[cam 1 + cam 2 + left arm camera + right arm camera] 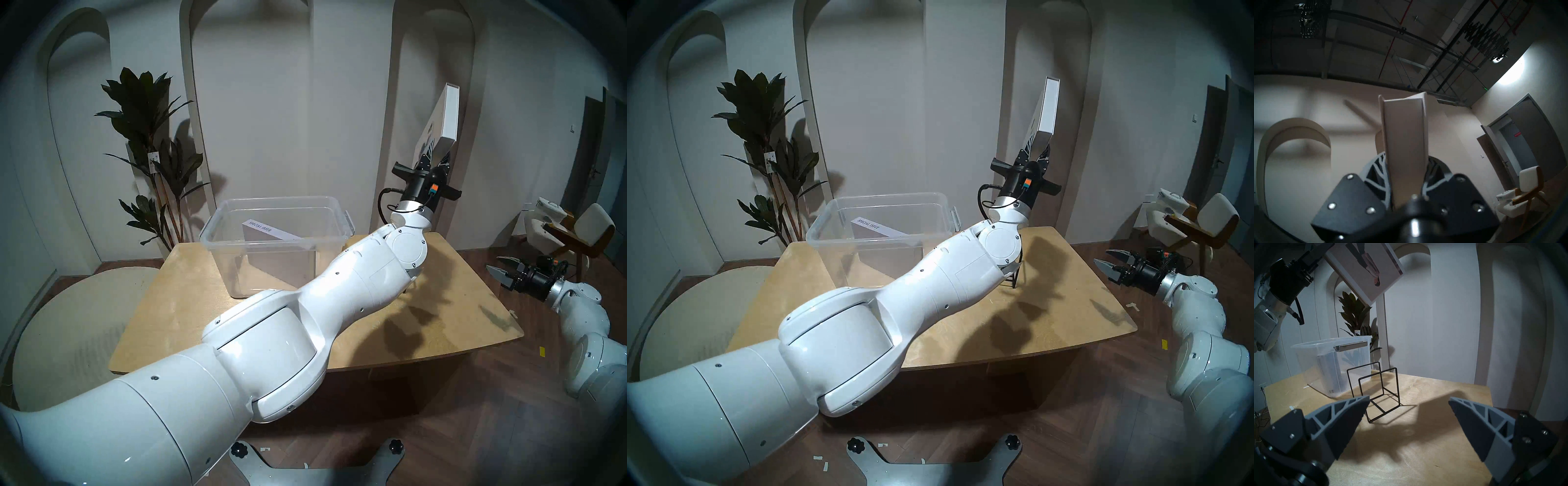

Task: Pack the books into the storage box

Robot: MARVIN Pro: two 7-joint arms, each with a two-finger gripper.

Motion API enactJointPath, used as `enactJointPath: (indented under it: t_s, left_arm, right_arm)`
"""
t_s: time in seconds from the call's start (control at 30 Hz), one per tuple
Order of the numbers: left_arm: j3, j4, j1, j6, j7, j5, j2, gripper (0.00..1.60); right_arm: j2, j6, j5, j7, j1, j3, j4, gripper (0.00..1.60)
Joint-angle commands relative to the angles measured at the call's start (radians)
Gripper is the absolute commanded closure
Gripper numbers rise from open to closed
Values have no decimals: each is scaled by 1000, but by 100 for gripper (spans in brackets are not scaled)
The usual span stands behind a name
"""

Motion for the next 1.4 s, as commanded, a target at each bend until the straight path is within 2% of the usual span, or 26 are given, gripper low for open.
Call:
enactJointPath:
  t_s: [0.0, 0.27, 0.57, 0.83, 1.37]
  left_arm:
    - [1, -44, -16, 27, 96, 72, 97, 160]
    - [20, -43, -12, 95, 176, 145, 193, 160]
    - [12, -91, -7, 128, 245, 171, 246, 160]
    - [-2, -161, 11, 137, 296, 177, 270, 160]
    - [-59, -286, 47, 182, 372, 167, 355, 160]
  right_arm:
    - [8, -1, 3, -2, 15, 3, -7, 0]
    - [7, -3, 1, -1, 13, 4, -5, 0]
    - [7, -5, -1, 1, 12, 4, -2, 0]
    - [7, -8, -3, 2, 12, 4, 2, 0]
    - [7, -13, -6, 4, 12, 5, 7, 0]
